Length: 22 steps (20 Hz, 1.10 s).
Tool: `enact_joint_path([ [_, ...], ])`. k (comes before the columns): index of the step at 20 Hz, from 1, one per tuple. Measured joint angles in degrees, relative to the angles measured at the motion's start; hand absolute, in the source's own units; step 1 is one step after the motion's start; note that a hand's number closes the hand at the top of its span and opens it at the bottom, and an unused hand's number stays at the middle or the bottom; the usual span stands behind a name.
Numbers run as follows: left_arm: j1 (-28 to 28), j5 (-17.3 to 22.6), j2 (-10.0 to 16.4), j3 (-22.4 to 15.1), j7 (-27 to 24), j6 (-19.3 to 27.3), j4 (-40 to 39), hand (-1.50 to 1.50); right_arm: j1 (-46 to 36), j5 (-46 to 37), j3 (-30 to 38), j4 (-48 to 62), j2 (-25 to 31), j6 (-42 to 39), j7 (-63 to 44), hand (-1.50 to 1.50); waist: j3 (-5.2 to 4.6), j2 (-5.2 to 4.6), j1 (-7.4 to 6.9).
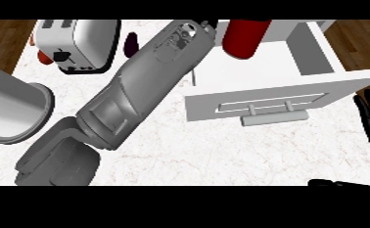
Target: Pick up the can, place it into the drawer and close the drawer
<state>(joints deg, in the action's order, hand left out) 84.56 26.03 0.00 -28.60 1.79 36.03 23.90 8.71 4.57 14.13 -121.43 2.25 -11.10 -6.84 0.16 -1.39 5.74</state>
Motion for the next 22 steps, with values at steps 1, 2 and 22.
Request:
enact_joint_path([
  [1,-0.4,0.2,0.0,-0.7,-0.5,0.2,-0.3,1.5,-0.4,0.1,0.2,-0.2,0.1,0.3,-0.5,-1.5,0.01,-0.03,0.12],
  [2,-0.5,0.4,0.0,-1.2,-0.9,0.3,-0.8,1.5,-0.7,-0.2,0.0,-0.2,0.2,0.3,-0.6,-1.5,0.0,-0.07,0.19],
  [22,-3.1,5.3,0.0,-7.6,-4.9,7.5,-3.4,-1.5,-2.2,-0.7,-0.9,-0.2,0.8,-0.1,-0.6,-1.5,0.0,-0.45,1.91],
])
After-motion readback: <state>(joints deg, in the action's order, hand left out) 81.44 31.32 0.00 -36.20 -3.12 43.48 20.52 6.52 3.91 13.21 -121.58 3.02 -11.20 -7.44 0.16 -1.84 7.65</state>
